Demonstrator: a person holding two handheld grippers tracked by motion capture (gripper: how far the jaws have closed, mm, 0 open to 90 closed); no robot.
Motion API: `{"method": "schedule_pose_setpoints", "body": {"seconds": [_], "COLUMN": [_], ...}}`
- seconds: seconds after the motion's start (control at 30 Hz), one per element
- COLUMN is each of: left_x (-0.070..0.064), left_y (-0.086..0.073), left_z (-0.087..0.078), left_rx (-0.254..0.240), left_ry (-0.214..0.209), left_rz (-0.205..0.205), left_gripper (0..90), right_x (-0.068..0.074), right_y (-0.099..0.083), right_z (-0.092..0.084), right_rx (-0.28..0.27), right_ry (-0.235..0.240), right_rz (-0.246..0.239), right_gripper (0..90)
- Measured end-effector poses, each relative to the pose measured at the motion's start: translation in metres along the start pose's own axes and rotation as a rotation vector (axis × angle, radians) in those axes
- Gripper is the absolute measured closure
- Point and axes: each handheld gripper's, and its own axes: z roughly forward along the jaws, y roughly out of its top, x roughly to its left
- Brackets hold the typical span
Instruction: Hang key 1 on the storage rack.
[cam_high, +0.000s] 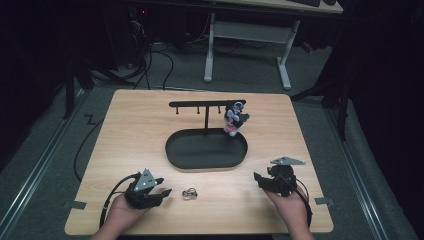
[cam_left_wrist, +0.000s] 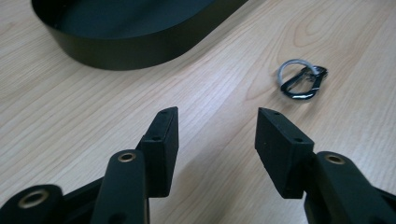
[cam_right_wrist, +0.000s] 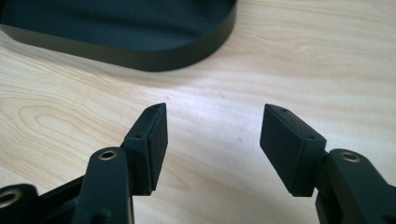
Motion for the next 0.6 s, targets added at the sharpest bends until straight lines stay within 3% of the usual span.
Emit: {"method": "schedule_pose_setpoints", "body": {"seconds": [0.07,0.1,0.17,0.4,0.6], "left_x": [-0.002,-0.003,-0.004,-0.008,-0.013], "left_y": [0.002,0.002,0.004,0.008,0.010], "left_z": [0.002,0.003,0.004,0.012,0.015], "left_rx": [-0.003,-0.006,-0.015,-0.017,-0.008], "left_ry": [0.003,0.004,0.001,-0.010,0.004], "left_rz": [0.002,0.002,-0.001,-0.009,0.020], "left_gripper": [48.8,48.8,48.7,49.9,73.6], "right_x": [0.002,0.002,0.003,-0.003,-0.005], "right_y": [-0.019,-0.019,-0.034,-0.047,-0.058], "right_z": [-0.002,-0.002,-0.003,-0.010,-0.013], "right_rx": [-0.040,-0.040,-0.069,-0.087,-0.096], "right_ry": [-0.027,-0.027,-0.070,-0.090,-0.064], "right_rz": [0.001,0.001,-0.031,-0.054,-0.014], "right_gripper": [42.4,42.4,42.0,41.4,42.7]}}
